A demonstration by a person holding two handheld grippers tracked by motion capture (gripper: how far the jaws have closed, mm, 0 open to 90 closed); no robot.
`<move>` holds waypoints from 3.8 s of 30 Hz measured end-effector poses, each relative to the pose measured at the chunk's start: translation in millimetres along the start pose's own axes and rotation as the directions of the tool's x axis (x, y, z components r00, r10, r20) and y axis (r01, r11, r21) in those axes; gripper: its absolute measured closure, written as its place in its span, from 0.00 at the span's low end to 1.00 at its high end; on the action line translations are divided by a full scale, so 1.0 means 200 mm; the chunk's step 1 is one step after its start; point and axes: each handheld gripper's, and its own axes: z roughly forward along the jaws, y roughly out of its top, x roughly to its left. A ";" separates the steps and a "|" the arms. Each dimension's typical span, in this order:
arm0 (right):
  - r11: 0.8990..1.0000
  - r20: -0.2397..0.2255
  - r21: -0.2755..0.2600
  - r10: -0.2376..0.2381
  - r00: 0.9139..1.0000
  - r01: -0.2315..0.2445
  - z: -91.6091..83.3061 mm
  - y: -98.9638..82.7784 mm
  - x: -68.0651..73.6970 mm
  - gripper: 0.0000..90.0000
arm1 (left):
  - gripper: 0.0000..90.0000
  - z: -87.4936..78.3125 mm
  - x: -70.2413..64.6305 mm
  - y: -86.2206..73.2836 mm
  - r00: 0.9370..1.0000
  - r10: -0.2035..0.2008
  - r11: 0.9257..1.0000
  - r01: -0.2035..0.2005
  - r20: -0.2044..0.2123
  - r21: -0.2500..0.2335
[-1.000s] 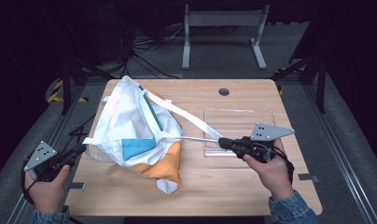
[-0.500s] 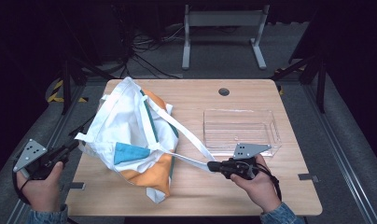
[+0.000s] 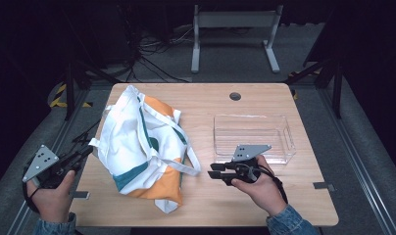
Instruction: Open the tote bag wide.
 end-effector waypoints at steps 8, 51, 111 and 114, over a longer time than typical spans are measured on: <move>0.998 -0.013 -0.022 -0.058 0.998 0.058 0.05 0.20 0.03 0.72 | 0.98 0.00 0.00 0.00 1.000 0.002 1.000 -0.002 0.008 -0.006; 0.995 -0.104 -0.058 -0.092 0.990 0.086 0.62 0.67 0.15 0.61 | 0.98 0.05 -0.07 0.02 0.994 0.083 0.996 -0.084 0.071 0.000; 0.977 0.253 -0.198 -0.027 0.967 0.079 -0.01 0.39 0.04 0.99 | 0.98 0.04 -0.13 0.04 0.974 0.156 0.988 -0.155 0.164 -0.020; 0.976 0.251 -0.209 -0.004 0.968 0.058 -0.01 0.36 0.03 0.99 | 0.98 0.04 -0.13 0.05 0.971 0.169 0.986 -0.168 0.171 -0.020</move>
